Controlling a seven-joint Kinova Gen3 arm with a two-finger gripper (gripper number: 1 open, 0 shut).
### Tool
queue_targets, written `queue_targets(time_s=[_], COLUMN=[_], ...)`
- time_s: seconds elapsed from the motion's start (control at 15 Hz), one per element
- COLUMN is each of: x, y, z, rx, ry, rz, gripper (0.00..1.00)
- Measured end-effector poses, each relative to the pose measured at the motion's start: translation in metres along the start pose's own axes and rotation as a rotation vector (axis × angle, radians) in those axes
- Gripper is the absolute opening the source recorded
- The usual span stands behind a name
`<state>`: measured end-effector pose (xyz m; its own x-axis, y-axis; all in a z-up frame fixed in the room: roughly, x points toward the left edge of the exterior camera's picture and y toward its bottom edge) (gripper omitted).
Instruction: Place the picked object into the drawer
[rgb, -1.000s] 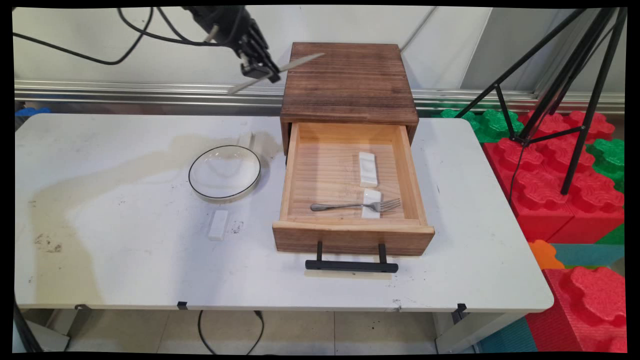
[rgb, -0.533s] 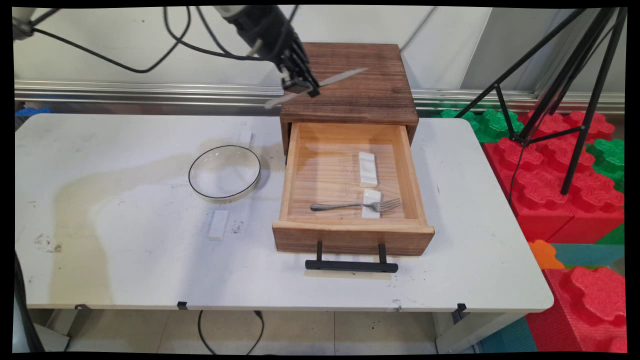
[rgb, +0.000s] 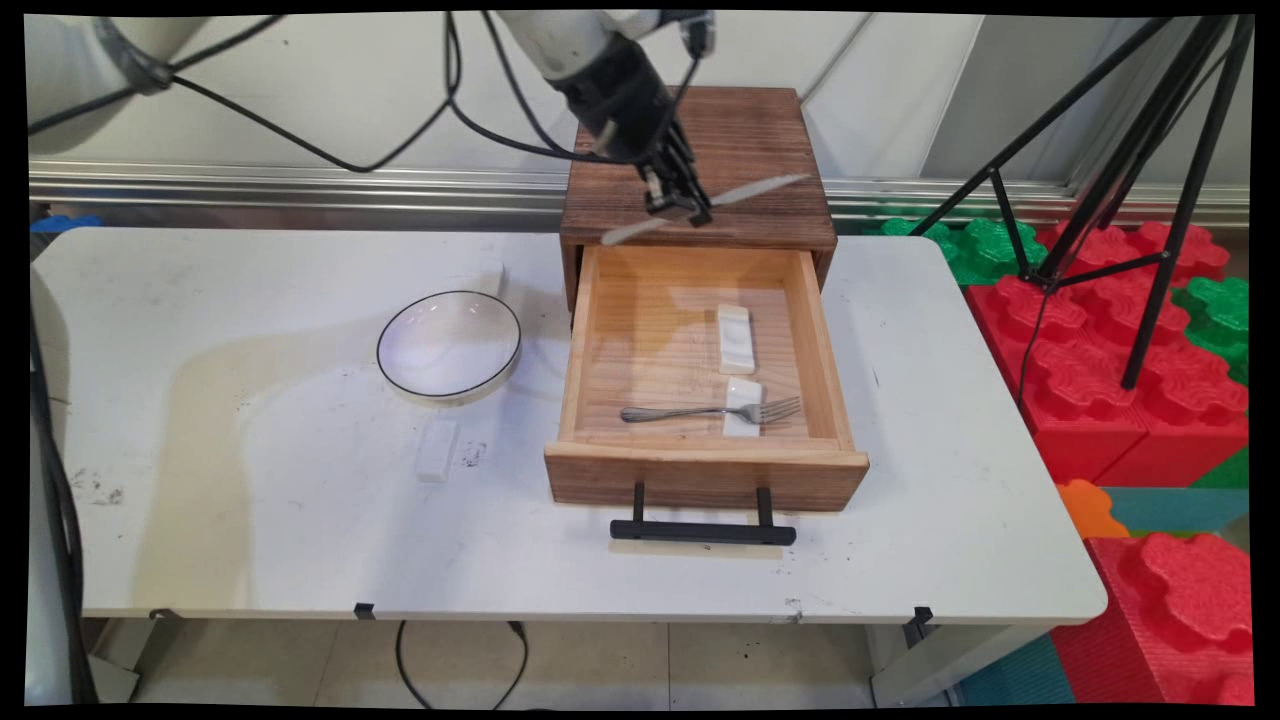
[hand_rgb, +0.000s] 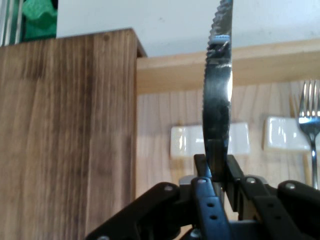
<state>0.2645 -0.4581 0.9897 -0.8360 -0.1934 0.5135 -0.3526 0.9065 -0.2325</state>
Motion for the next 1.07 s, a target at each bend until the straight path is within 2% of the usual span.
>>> queue_targets(time_s=[0.47, 1.07], x=[0.011, -0.004], y=[-0.002, -0.003], z=[0.047, 0.090], rx=[-0.029, -0.052], ry=[0.001, -0.028], rz=[0.003, -0.013], gripper=[0.00, 0.00])
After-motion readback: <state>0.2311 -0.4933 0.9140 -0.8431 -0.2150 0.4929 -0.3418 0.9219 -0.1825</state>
